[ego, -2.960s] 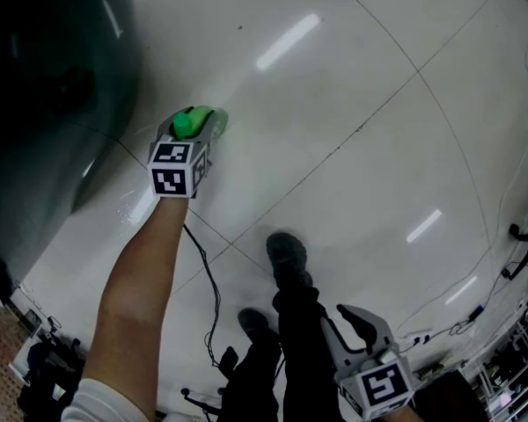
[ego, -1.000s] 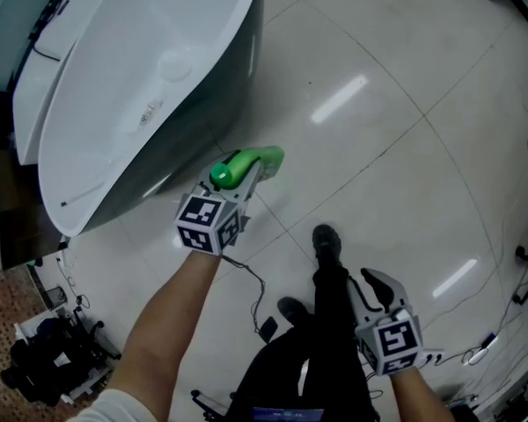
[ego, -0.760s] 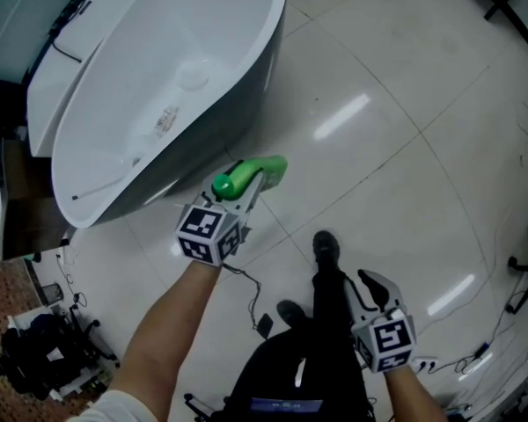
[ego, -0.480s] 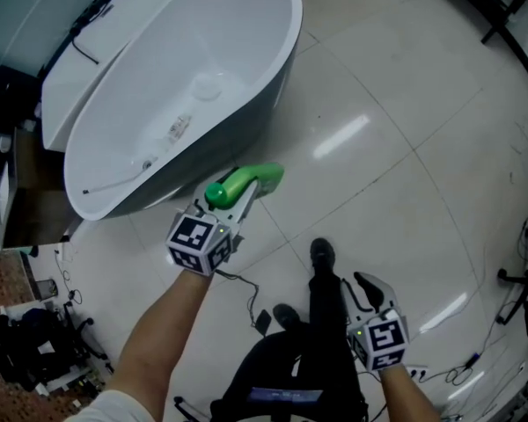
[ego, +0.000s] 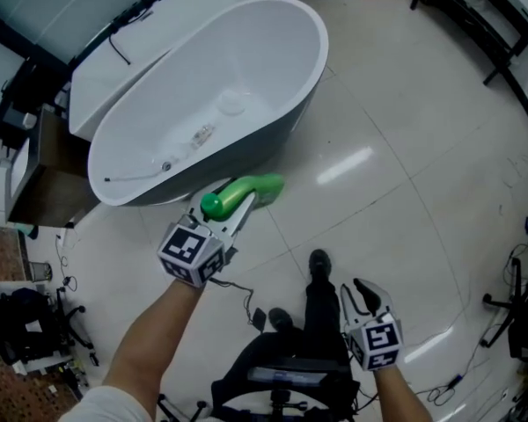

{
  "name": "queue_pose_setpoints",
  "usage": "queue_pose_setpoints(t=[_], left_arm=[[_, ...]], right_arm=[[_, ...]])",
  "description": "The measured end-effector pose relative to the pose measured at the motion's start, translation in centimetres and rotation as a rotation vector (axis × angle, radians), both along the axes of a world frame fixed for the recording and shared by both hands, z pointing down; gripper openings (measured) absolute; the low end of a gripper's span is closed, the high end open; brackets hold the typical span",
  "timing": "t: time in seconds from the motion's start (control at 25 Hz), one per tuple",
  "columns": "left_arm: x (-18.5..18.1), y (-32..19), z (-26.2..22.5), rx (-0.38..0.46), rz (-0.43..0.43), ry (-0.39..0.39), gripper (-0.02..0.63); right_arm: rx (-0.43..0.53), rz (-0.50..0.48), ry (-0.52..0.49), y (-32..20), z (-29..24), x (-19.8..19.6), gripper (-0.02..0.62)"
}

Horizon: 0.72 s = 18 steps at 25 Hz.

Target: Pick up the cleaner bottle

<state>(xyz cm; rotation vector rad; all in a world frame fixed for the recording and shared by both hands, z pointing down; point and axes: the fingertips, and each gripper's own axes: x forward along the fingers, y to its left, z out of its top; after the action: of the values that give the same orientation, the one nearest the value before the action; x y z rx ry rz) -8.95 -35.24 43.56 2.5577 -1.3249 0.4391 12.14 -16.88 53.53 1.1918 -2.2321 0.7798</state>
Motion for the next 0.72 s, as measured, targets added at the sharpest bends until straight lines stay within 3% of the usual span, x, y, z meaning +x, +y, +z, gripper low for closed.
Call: queue_pose_setpoints(t=[0.72], left_arm=[[-5.3, 8.3, -11.4, 0.098, -0.11, 0.03, 0.176]], right_arm=[[0.137, -0.073, 0.012, 0.9, -7.8, -1.5, 0.114]])
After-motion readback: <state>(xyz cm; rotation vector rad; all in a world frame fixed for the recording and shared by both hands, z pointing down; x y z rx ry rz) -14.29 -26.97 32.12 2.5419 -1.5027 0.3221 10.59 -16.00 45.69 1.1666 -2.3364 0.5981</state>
